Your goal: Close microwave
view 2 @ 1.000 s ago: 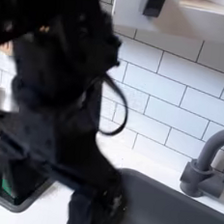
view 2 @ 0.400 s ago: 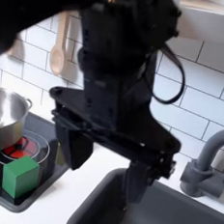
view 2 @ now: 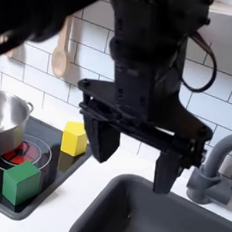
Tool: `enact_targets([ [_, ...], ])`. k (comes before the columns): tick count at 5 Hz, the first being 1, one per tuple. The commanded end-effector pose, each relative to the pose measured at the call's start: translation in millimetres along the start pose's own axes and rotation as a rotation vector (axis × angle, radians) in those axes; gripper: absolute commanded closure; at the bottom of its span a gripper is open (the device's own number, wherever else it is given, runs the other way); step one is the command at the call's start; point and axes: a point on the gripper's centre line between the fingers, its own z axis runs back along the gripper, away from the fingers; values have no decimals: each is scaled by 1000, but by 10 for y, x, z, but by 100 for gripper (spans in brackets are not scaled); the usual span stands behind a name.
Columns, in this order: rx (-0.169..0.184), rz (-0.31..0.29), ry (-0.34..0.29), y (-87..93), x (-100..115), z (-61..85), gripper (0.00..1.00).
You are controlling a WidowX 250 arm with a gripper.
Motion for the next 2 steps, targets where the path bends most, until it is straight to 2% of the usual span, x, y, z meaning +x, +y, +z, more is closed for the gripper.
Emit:
enact_targets([
  [1, -3, 24, -21, 11, 183, 25, 0],
  [2, -4, 40, -19, 32, 270, 18, 0],
])
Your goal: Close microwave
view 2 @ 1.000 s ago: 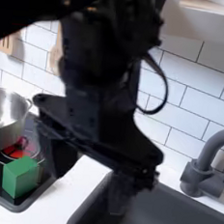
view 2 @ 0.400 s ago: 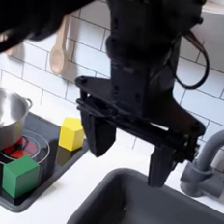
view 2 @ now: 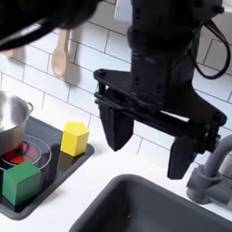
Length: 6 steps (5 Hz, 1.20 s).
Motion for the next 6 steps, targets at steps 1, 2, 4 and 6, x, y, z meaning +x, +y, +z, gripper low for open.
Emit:
enact_targets([
  [1, -7, 57, -15, 87, 218, 20, 0],
  [2, -15, 80, -23, 109, 324, 45, 0],
  [4, -37, 120, -26, 142, 525, 10, 0],
  [6, -43, 139, -36, 130, 726, -23, 0],
])
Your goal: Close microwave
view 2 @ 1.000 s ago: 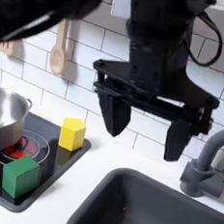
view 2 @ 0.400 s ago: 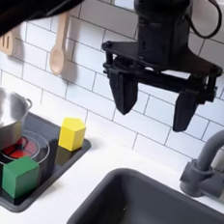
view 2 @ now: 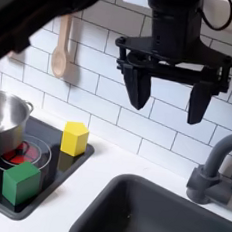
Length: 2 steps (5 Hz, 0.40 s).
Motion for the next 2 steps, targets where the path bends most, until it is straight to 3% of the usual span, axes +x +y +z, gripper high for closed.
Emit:
enact_targets([
  [1, 1, 6, -3, -6, 145, -21, 0],
  [2, -2, 1, 5, -37, 198, -62, 0],
])
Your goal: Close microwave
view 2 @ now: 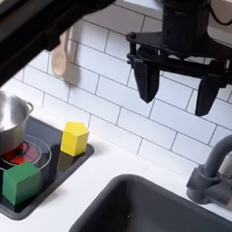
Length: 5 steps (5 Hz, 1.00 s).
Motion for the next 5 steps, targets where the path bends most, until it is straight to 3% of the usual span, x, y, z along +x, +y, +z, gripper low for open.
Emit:
enact_targets([
  [1, -3, 3, 0, -23, 123, -33, 0],
  [5, -20, 12, 5, -105, 373, -56, 0],
])
